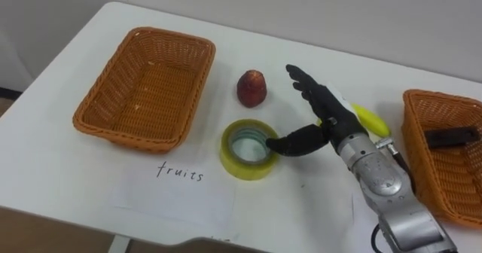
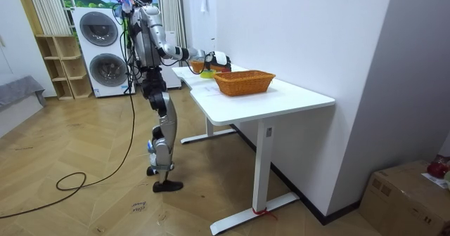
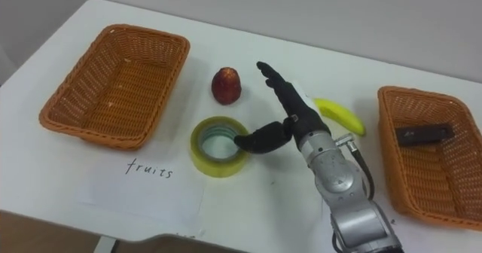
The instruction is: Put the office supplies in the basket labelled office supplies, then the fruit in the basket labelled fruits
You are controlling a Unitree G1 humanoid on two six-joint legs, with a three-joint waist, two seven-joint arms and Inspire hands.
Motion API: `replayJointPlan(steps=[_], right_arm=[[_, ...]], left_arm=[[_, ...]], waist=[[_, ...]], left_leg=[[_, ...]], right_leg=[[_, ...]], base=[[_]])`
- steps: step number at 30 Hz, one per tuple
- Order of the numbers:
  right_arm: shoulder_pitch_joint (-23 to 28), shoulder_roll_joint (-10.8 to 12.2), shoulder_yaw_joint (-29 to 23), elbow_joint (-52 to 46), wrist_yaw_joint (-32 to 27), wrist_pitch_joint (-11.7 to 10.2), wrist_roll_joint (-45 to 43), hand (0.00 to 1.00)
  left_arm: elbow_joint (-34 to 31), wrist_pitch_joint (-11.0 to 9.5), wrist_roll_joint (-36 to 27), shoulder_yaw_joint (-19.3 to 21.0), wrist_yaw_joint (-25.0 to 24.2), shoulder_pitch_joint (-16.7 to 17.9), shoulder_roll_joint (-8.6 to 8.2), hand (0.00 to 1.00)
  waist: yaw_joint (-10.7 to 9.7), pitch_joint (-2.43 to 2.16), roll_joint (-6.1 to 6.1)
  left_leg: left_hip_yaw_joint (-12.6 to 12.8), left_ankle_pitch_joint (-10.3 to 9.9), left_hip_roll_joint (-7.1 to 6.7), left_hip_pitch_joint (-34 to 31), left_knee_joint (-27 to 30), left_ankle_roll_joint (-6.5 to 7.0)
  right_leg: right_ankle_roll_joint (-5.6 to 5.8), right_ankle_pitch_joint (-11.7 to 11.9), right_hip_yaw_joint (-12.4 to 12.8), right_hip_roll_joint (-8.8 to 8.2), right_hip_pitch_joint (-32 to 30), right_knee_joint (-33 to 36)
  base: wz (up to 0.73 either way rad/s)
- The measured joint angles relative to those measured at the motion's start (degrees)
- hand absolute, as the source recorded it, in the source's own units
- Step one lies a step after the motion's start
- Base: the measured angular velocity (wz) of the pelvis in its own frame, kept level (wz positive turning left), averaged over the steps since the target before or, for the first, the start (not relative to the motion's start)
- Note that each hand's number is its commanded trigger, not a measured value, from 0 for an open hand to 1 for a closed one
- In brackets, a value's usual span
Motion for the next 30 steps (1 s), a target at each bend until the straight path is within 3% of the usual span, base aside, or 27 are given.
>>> replayJointPlan(steps=[3, 9, 16, 30], right_arm=[[-0.2, 0.3, 0.0, 0.0, 0.0, 0.0, 0.0, 0.0], [-2.1, 2.1, 0.0, 4.0, -0.1, 0.1, -1.6, 0.0], [-2.1, 2.2, 0.1, 4.3, -0.7, 0.1, -1.6, 0.0], [-2.1, 2.6, 0.6, 4.4, -0.9, 0.1, -4.5, 0.0]], left_arm=[[0.0, 0.3, 0.0, -0.1, 0.0, 0.0, -0.22, 0.0], [0.8, 0.9, 0.0, -1.1, 0.0, -0.2, -0.57, 0.0], [2.3, 1.4, 0.0, -1.0, 0.0, -0.4, -0.59, 0.0], [2.1, 1.6, 0.0, -1.1, 0.0, -0.4, -0.73, 0.0]], waist=[[0.0, -0.18, -0.28], [0.1, -0.12, -0.23], [0.3, 0.21, 0.08], [1.5, 0.2, 0.08]], left_leg=[[-0.2, 0.0, -0.39, -0.1, 0.1, 0.0], [-0.5, 0.1, -0.35, -0.1, 0.4, 0.16], [-0.8, 0.2, -0.54, -0.4, 0.3, 0.38], [-1.5, 0.3, -0.62, -0.6, 0.4, 0.36]], right_leg=[[0.0, 0.0, -0.2, 0.19, 0.0, 0.0], [0.07, 0.0, -0.5, -0.38, 0.0, 0.0], [0.21, -0.1, -1.1, -0.71, 0.0, 0.0], [0.22, -0.1, -1.3, -0.56, 0.0, 0.0]], base=[[0.04], [0.01], [0.03], [0.01]])
